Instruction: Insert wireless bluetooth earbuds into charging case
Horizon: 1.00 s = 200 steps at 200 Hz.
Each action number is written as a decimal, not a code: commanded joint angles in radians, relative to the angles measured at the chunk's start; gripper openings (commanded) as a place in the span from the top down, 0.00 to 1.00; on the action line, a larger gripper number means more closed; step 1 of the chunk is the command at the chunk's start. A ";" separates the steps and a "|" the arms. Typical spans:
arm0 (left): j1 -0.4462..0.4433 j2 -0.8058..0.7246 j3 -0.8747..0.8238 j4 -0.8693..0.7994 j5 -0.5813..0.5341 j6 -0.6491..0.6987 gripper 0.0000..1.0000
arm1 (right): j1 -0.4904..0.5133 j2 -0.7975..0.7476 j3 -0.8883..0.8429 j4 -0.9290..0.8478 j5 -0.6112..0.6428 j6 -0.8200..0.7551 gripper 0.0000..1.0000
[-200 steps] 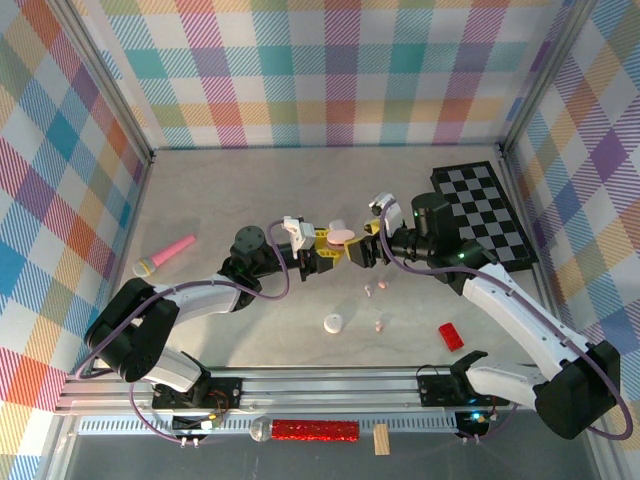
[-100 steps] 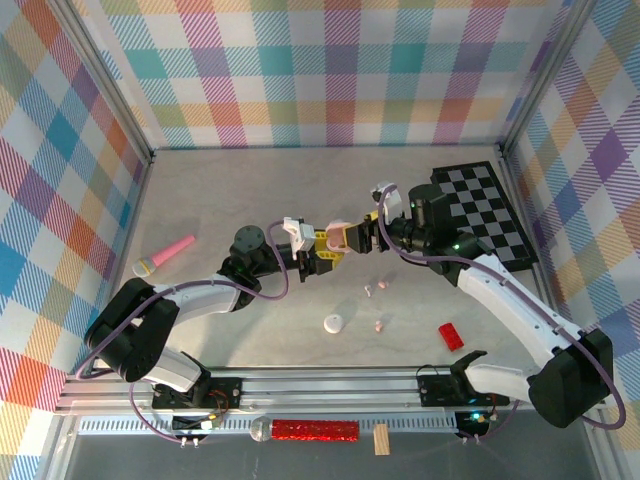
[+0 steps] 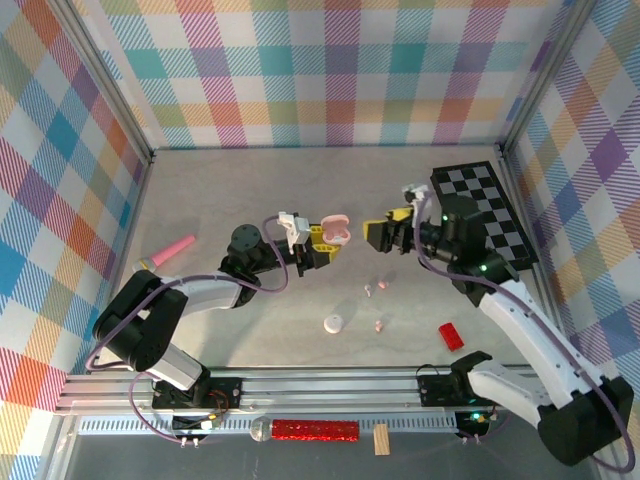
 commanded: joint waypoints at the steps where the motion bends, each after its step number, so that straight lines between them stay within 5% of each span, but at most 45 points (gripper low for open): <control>1: 0.016 0.002 0.013 0.118 0.018 -0.044 0.69 | -0.094 -0.024 -0.112 0.040 0.031 0.164 0.22; 39: 0.019 -0.018 0.013 0.097 0.016 -0.038 0.69 | -0.129 0.037 -0.143 -0.150 0.148 0.195 0.23; 103: 0.021 -0.031 0.011 0.081 0.023 -0.024 0.69 | -0.122 0.365 -0.117 -0.160 -0.055 0.284 0.27; 146: 0.050 -0.028 -0.024 0.184 0.010 -0.094 0.68 | -0.091 0.535 -0.031 -0.199 -0.065 0.210 0.28; 200: 0.142 -0.077 -0.074 0.200 -0.006 -0.110 0.68 | 0.076 0.629 0.190 -0.553 0.358 -0.025 0.27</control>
